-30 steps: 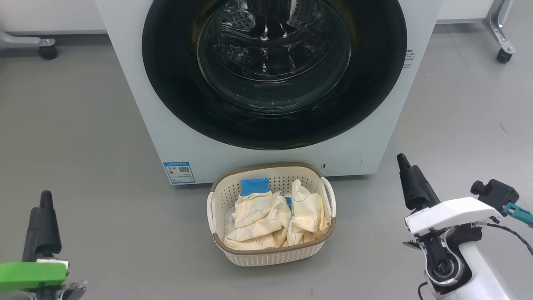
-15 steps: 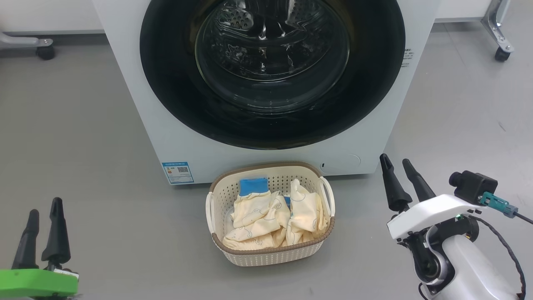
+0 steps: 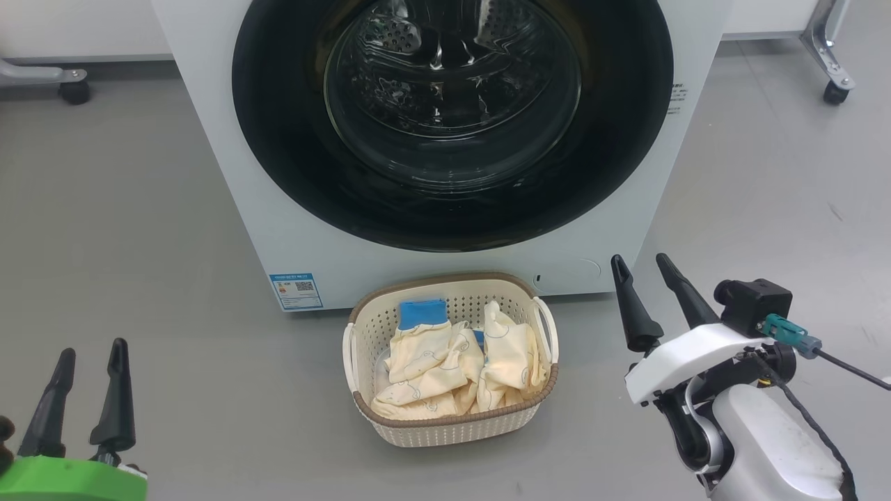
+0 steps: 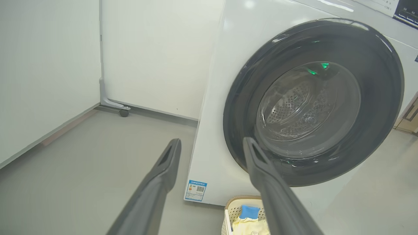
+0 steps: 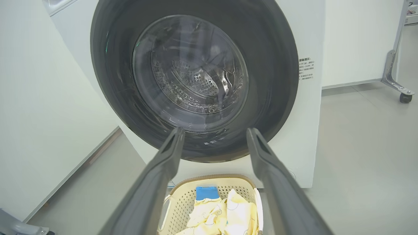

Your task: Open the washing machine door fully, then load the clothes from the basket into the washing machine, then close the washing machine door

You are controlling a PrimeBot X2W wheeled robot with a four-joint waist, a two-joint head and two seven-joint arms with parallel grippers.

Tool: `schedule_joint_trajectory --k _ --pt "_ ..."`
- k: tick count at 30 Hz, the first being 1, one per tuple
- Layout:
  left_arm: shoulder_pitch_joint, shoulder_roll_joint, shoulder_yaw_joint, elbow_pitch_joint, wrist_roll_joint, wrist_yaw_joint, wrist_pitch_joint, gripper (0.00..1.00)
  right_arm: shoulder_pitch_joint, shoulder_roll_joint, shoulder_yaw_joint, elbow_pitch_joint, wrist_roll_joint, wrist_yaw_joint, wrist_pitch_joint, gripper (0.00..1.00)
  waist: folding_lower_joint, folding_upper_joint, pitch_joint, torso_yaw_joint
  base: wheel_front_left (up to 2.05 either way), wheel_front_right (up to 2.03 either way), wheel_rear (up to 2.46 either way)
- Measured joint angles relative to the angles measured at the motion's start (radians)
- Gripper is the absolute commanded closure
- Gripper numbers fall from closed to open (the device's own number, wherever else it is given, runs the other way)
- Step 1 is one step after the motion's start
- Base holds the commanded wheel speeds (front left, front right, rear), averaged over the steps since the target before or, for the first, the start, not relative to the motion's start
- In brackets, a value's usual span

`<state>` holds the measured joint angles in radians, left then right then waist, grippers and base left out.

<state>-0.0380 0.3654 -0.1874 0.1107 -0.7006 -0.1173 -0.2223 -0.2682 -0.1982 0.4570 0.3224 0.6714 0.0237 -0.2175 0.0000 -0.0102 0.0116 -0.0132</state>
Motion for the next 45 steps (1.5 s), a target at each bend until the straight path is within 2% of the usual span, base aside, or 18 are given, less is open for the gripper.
schedule_joint_trajectory --k 5,11,25,45 --pt "-0.002 0.007 -0.003 0.0 0.074 -0.001 -0.017 0.0 -0.014 -0.007 0.03 0.014 -0.062 -0.016 -0.019 0.0 0.0 0.0 -0.001 -0.001 0.0 0.0 0.0" --pt "-0.004 0.006 0.006 0.004 0.122 -0.005 -0.026 0.0 -0.026 -0.012 0.046 0.033 -0.1 -0.018 -0.031 0.0 0.0 0.0 -0.002 -0.001 0.0 0.0 0.0" --pt "-0.004 -0.044 0.047 0.036 0.118 -0.005 -0.026 0.0 -0.026 -0.005 0.049 0.058 -0.108 -0.025 -0.031 0.0 0.0 0.0 -0.004 -0.001 0.0 0.0 0.0" --pt "-0.004 -0.047 0.059 0.058 0.13 -0.005 -0.026 0.0 -0.026 0.007 0.046 0.069 -0.116 -0.023 -0.031 0.0 0.0 0.0 -0.007 -0.004 0.0 0.0 0.0"
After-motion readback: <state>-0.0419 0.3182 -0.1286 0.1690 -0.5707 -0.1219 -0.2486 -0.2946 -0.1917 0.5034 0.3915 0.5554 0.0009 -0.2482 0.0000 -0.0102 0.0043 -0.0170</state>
